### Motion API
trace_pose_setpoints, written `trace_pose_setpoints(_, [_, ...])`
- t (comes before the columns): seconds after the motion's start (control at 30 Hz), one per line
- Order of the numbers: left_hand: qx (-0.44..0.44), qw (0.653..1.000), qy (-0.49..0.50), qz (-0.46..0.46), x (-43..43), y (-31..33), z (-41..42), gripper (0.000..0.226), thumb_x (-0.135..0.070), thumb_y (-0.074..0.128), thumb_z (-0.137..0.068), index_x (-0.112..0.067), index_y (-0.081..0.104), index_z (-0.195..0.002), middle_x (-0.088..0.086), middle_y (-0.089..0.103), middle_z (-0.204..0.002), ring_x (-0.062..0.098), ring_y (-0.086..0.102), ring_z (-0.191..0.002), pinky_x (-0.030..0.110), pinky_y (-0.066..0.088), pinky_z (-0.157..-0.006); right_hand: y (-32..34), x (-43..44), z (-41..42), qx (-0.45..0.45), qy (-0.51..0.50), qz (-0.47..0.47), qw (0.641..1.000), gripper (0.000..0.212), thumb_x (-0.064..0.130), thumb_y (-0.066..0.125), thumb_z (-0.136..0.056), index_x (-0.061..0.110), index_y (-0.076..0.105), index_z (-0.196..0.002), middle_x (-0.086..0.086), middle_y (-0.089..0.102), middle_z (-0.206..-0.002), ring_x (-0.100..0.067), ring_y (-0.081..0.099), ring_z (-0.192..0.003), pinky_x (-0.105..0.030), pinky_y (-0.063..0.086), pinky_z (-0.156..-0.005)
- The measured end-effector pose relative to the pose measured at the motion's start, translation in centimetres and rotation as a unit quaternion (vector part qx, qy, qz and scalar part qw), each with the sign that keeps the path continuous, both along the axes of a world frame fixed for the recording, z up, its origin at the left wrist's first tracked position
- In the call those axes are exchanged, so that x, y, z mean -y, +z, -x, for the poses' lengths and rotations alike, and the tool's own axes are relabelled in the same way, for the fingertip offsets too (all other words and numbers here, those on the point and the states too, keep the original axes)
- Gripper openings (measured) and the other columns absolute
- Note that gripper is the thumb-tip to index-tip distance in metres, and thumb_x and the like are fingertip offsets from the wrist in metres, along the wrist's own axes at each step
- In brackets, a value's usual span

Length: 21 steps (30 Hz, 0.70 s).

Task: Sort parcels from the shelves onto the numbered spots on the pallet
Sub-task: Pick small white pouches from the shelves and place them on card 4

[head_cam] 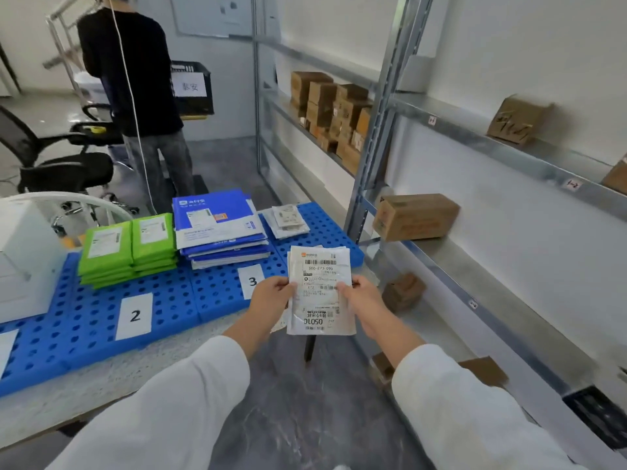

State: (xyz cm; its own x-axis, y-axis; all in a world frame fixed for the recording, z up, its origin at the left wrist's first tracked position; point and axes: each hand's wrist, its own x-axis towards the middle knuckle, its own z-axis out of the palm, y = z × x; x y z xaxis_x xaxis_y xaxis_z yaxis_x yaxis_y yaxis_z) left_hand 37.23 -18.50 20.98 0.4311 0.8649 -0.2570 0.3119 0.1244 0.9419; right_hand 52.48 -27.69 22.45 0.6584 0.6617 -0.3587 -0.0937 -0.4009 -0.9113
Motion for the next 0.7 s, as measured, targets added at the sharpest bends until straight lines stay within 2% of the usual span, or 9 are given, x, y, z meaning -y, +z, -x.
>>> trace_pose_setpoints(0.2, [-0.001, 0.999, 0.030, -0.019, -5.6, 0.0, -5.8, 0.020, -0.022, 0.055, -0.096, -0.009, 0.069, -0.101, 0.006, 0.071, -0.099, 0.025, 0.067, -0.091, 0.043, 0.056, -0.085, -0.5, -7.0, -6.4, 0.032, 0.033, 0.014, 0.999, 0.022, 0.023, 0.055, -0.096, 0.013, 0.052, -0.115, -0.003, 0.063, -0.114, -0.021, 0.061, -0.100, -0.036, 0.050, -0.083])
trace_pose_setpoints(0.33, [0.009, 0.998, 0.059, -0.026, -9.8, 0.4, -10.3, 0.020, -0.019, 0.054, -0.096, -0.007, 0.068, -0.103, 0.011, 0.071, -0.101, 0.021, 0.065, -0.086, 0.036, 0.055, -0.079, 0.3, -12.1, -11.3, 0.038, 0.074, 0.004, 0.996, 0.019, 0.027, 0.053, -0.097, 0.015, 0.050, -0.112, -0.002, 0.062, -0.112, -0.020, 0.060, -0.098, -0.034, 0.048, -0.080])
trace_pose_setpoints(0.43, [-0.013, 0.996, 0.081, -0.036, -12.5, 0.6, -13.5, 0.020, -0.021, 0.053, -0.096, -0.007, 0.067, -0.097, 0.014, 0.069, -0.100, 0.024, 0.064, -0.089, 0.046, 0.053, -0.085, 1.0, -15.5, -14.5, 0.017, 0.111, 0.015, 0.994, 0.021, 0.031, 0.050, -0.098, 0.015, 0.049, -0.111, -0.001, 0.061, -0.110, -0.020, 0.057, -0.099, -0.033, 0.045, -0.079])
trace_pose_setpoints(0.47, [-0.025, 0.995, 0.086, -0.040, -13.4, 0.6, -14.6, 0.020, -0.021, 0.052, -0.096, -0.007, 0.066, -0.098, 0.013, 0.069, -0.101, 0.022, 0.063, -0.089, 0.044, 0.053, -0.085, 1.0, -16.5, -15.6, 0.017, 0.128, 0.025, 0.991, 0.023, 0.031, 0.051, -0.098, 0.015, 0.048, -0.114, -0.001, 0.060, -0.113, -0.020, 0.056, -0.100, -0.032, 0.044, -0.079])
trace_pose_setpoints(0.6, [-0.043, 0.992, 0.108, -0.047, -16.2, -0.3, -17.8, 0.019, -0.021, 0.053, -0.096, -0.009, 0.065, -0.102, 0.005, 0.067, -0.097, 0.014, 0.058, -0.078, 0.024, 0.048, -0.066, 0.6, -19.8, -19.2, 0.040, 0.202, 0.055, 0.977, 0.026, 0.015, 0.053, -0.094, 0.014, 0.045, -0.119, -0.001, 0.057, -0.115, -0.018, 0.054, -0.100, -0.027, 0.044, -0.067])
trace_pose_setpoints(0.7, [-0.059, 0.991, 0.111, -0.046, -17.6, -1.1, -19.3, 0.019, -0.021, 0.052, -0.097, -0.008, 0.065, -0.103, 0.002, 0.064, -0.087, 0.010, 0.052, -0.066, 0.019, 0.041, -0.057, -0.4, -22.2, -21.0, 0.073, 0.217, 0.074, 0.971, 0.023, 0.012, 0.050, -0.093, 0.015, 0.048, -0.115, -0.002, 0.059, -0.116, -0.022, 0.057, -0.104, -0.035, 0.050, -0.083])
